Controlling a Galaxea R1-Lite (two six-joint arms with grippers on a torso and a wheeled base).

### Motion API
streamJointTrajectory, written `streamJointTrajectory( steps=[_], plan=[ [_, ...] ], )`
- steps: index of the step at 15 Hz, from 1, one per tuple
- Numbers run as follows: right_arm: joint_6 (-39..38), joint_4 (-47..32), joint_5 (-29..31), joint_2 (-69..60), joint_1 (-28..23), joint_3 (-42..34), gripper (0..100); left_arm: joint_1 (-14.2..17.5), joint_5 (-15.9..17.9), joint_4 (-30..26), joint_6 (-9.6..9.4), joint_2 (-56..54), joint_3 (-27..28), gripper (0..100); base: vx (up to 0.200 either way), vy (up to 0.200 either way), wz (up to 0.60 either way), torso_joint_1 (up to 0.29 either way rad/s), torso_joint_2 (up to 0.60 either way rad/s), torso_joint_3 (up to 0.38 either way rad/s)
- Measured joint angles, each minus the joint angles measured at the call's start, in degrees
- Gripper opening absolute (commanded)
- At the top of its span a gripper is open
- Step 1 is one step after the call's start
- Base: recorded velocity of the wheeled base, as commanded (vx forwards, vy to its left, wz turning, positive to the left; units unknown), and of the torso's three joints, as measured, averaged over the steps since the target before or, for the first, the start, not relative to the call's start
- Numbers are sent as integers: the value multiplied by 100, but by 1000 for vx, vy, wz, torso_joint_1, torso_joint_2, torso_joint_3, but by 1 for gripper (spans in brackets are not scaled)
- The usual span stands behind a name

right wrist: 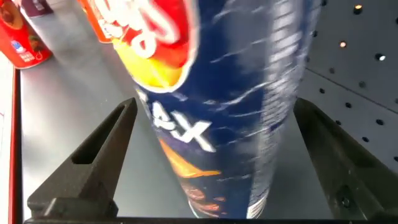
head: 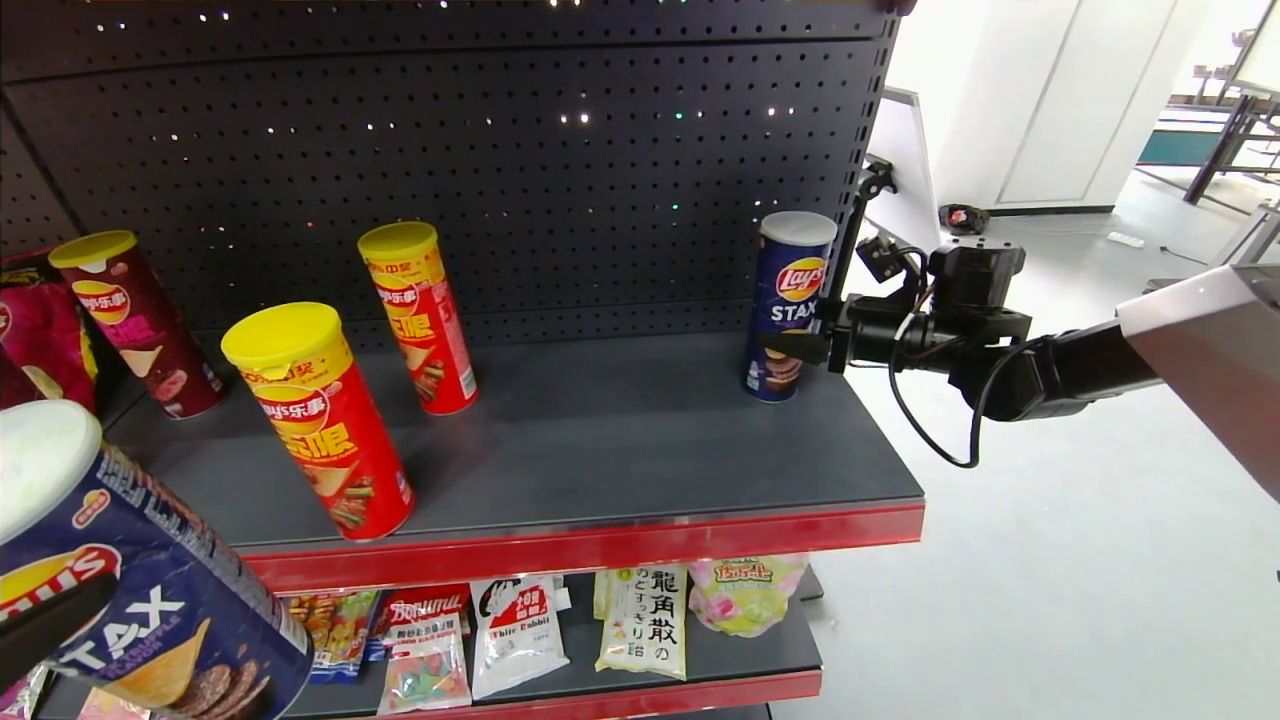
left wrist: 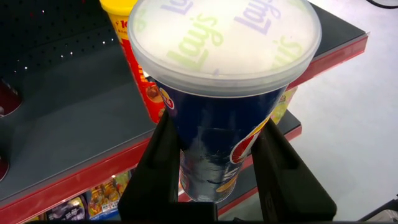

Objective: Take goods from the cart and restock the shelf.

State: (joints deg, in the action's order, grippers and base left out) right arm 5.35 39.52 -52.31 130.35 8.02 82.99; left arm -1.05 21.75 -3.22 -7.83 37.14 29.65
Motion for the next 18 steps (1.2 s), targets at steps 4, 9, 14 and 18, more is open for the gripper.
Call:
streamJointTrajectory(
  steps=[4,9,14,18],
  plan=[
    [15,7,56,88,82,90,0,0,-11,0,4,-2,0,0,0,0,0,0,0,0],
    [22,22,302,99,118,63,0,0,-11,-1,2,1,0,0,0,0,0,0,0,0],
    [17,11,852,-364,197,-491,0,0,-13,-1,-2,23,-7,0,0,0,0,0,0,0],
    [12,312,1487,-1109,369,-1492,0,0,-22,-1,-126,111,17,0,0,0,0,0,0,0]
  ],
)
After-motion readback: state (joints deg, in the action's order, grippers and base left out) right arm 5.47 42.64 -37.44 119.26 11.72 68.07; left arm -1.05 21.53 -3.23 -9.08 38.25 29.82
